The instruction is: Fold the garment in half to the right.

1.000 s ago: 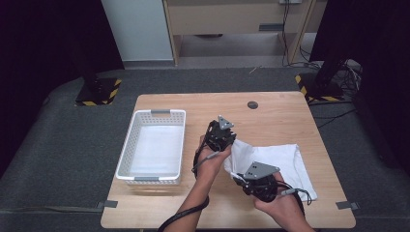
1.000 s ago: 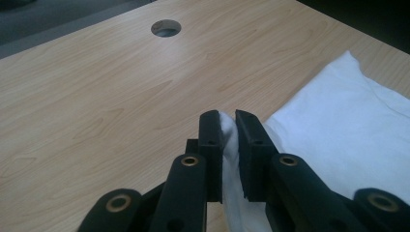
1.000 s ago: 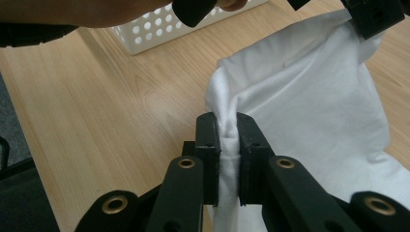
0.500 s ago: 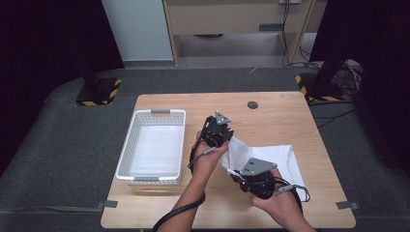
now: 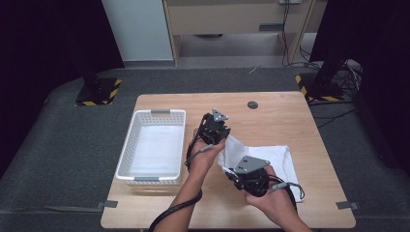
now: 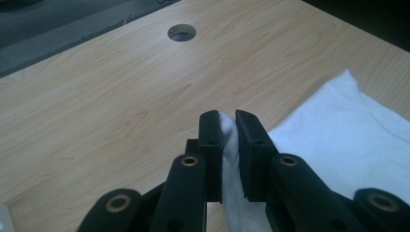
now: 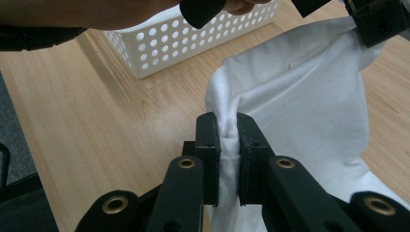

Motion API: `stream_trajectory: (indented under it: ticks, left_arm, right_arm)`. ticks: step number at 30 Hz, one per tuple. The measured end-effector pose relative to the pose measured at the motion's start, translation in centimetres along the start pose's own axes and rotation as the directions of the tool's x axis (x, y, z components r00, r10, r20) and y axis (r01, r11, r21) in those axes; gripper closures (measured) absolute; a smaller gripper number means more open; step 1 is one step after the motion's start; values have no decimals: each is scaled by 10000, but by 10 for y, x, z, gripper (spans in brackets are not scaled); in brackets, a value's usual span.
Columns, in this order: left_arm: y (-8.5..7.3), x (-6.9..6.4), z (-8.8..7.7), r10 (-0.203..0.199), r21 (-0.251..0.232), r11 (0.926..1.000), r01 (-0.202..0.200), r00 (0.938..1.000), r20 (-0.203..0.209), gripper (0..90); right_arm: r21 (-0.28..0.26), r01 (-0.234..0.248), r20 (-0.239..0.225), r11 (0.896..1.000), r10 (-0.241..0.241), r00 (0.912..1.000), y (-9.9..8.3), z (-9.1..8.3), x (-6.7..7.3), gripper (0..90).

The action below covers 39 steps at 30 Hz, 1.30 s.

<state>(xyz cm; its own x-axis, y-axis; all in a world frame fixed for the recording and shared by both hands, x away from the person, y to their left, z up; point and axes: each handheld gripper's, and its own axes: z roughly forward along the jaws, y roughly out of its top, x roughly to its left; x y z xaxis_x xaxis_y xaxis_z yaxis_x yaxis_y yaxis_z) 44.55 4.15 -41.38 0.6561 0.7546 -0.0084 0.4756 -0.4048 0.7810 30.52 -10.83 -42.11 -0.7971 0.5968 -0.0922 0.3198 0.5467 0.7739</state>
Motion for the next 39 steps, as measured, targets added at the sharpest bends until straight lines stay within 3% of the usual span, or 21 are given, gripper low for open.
stream_trajectory:
  ticks: [9,14,17,22,23,39]
  left_arm:
    - [-3,9,-5,-240,-14,9997,240,9997,-80,814]
    - [-1,7,-3,-285,13,9996,285,9996,-91,814]
    - [4,0,3,-205,252,9995,210,9996,-183,814]
    - [13,-11,10,-103,238,9997,105,9999,-101,814]
    - [18,-17,13,100,259,9996,-98,9999,-51,814]
    - [40,-54,48,622,371,9973,-640,9970,471,812]
  right_arm:
    - [-38,121,-51,9999,-122,9999,11,5,4,819]
    - [-101,90,-75,9999,-91,9999,10,3,3,819]
    - [-206,-71,-28,9998,71,10000,3,-2,-3,819]
    - [-350,-420,21,9985,421,9991,-6,-9,-11,819]
    - [-439,-570,57,9974,573,9983,-10,-14,-14,820]
    - [-636,-1423,418,9878,1451,9885,-43,-39,-40,820]
